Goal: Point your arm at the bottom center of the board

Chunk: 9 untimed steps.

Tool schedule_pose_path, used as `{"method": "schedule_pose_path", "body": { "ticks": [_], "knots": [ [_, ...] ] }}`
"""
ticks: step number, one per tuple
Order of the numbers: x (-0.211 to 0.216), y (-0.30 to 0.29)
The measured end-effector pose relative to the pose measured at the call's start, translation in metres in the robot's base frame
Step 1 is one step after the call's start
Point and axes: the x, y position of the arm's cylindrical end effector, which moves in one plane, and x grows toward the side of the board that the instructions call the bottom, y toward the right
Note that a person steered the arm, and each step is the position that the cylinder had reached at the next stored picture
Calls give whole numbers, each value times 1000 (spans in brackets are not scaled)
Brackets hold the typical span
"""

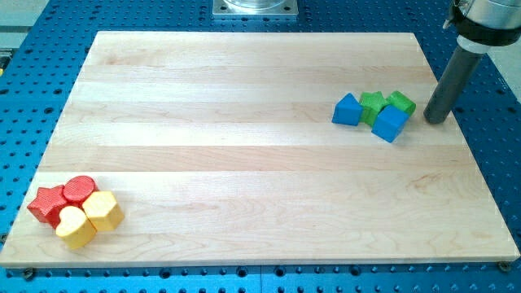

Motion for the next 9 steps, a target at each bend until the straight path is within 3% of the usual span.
{"method": "schedule_pose_path", "body": {
  "ticks": [4,6,9],
  "knots": [
    [4,0],
    [80,-77],
    [104,-103]
  ]
}}
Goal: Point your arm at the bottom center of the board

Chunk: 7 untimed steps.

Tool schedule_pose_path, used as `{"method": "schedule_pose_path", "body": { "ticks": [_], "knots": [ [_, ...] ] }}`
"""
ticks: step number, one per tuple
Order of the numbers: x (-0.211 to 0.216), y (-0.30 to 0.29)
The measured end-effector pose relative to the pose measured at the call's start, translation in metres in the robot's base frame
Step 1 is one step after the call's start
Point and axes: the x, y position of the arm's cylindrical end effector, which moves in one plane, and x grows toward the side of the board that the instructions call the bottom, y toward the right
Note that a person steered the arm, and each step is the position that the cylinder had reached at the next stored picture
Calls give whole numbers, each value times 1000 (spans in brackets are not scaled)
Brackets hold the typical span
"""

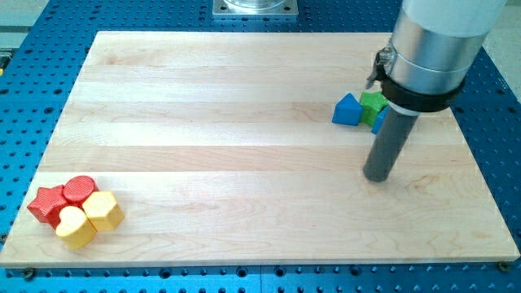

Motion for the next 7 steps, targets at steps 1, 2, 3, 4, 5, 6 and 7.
{"method": "schedule_pose_path", "body": {
  "ticks": [1,2,3,4,5,6,7],
  "knots": [
    [-1,60],
    [-9,87],
    [-19,81],
    [-51,75],
    [-59,47],
    [30,-65],
    [107,-216]
  ]
}}
